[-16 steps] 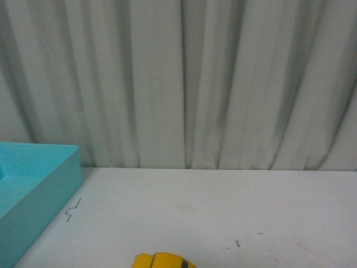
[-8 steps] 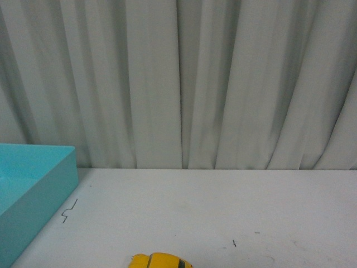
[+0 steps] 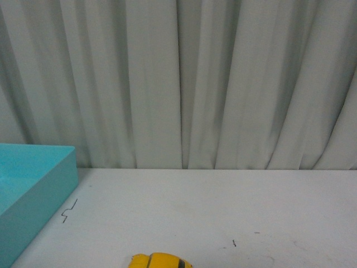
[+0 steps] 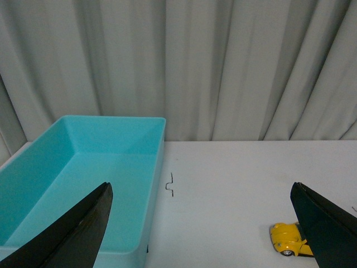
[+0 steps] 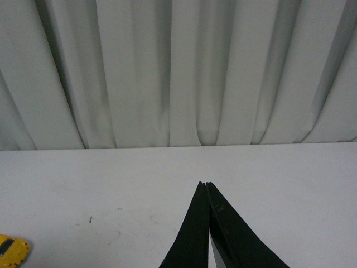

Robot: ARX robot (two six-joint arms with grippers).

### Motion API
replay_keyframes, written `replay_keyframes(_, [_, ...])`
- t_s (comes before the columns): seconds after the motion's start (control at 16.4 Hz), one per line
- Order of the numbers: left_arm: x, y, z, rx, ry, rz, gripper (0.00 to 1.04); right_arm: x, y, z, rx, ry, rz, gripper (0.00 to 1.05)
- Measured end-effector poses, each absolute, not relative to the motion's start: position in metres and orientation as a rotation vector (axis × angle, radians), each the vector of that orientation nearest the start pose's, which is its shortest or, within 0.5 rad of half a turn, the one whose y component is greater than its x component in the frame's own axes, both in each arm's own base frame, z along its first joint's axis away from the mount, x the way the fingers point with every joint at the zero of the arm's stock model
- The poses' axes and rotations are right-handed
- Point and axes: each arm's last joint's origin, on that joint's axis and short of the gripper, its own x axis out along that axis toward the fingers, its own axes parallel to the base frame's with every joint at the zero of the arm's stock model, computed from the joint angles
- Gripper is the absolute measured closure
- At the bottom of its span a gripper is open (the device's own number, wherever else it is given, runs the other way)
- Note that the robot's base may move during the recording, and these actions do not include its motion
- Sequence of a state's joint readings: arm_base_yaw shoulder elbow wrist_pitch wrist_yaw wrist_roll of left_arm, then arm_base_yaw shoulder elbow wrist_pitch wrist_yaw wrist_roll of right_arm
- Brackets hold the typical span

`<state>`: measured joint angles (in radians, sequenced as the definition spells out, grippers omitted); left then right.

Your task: Wind up and store yellow beetle toy

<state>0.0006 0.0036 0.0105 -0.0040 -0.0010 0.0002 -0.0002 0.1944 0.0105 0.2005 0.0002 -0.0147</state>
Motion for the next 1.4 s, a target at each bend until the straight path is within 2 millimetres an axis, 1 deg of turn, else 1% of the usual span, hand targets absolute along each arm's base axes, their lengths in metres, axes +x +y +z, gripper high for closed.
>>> replay_keyframes(0.12, [0.097,0.0,0.166,0.0,-0.003,0.001,0.07,0.107,0.0,0.168,-0.014,0.0,0.0,1.03])
replay_keyframes(0.18, [0.097,0.0,0.166,0.0,-0.002,0.002,0.07,0.1,0.0,0.163,-0.014,0.039,0.0,1.03])
replay_keyframes(0.24, [0.097,0.0,0.166,0.0,-0.003,0.002,0.07,0.097,0.0,0.169,-0.014,-0.025,0.001,1.03])
replay_keyframes(0.3, [0.097,0.0,0.167,0.0,-0.004,0.002,0.07,0.097,0.0,0.166,-0.014,0.004,0.0,1.03])
replay_keyframes(0.43, [0.097,0.0,0.166,0.0,-0.004,0.001,0.07,0.097,0.0,0.167,-0.015,-0.004,0.0,1.03])
replay_keyframes(0.49, [0.097,0.0,0.166,0.0,-0.004,0.001,0.07,0.097,0.0,0.167,-0.015,-0.005,0.0,0.94])
replay_keyframes(0.67, [0.097,0.0,0.166,0.0,-0.003,0.001,0.07,0.097,0.0,0.167,-0.015,-0.004,0.0,0.56])
replay_keyframes(0.73, [0.097,0.0,0.166,0.0,-0.003,0.001,0.07,0.097,0.0,0.167,-0.015,-0.004,0.0,0.45])
replay_keyframes(0.85, [0.097,0.0,0.166,0.0,-0.003,0.001,0.07,0.097,0.0,0.167,-0.015,-0.004,0.0,0.17])
replay_keyframes(0.91, [0.097,0.0,0.165,-0.007,0.013,0.001,0.07,0.097,0.0,0.167,-0.014,-0.004,0.0,0.04])
replay_keyframes(0.97, [0.099,0.003,0.169,-0.144,0.319,0.034,0.07,0.097,0.0,0.167,-0.014,-0.004,0.0,0.07])
replay_keyframes(1.04, [0.113,0.011,0.188,-0.255,0.412,0.124,0.07,0.097,0.0,0.167,-0.014,-0.004,0.0,0.07])
replay_keyframes(1.1, [0.133,0.013,0.215,-0.259,0.34,0.111,0.07,0.097,0.0,0.167,-0.014,-0.004,0.0,0.07])
replay_keyframes(1.16, [0.163,0.013,0.237,-0.226,0.288,0.09,0.07,0.097,0.0,0.167,-0.014,-0.004,0.002,0.07])
replay_keyframes(1.28, [0.17,0.012,0.239,-0.215,0.288,0.085,0.07,0.097,0.0,0.167,-0.014,-0.005,-0.002,0.07])
replay_keyframes(1.34, [0.178,0.011,0.24,-0.209,0.292,0.075,0.07,0.097,0.0,0.167,-0.014,-0.005,-0.002,0.07])
replay_keyframes(1.4, [0.182,0.011,0.241,-0.203,0.296,0.072,0.07,0.097,0.0,0.167,-0.014,-0.004,-0.001,0.07])
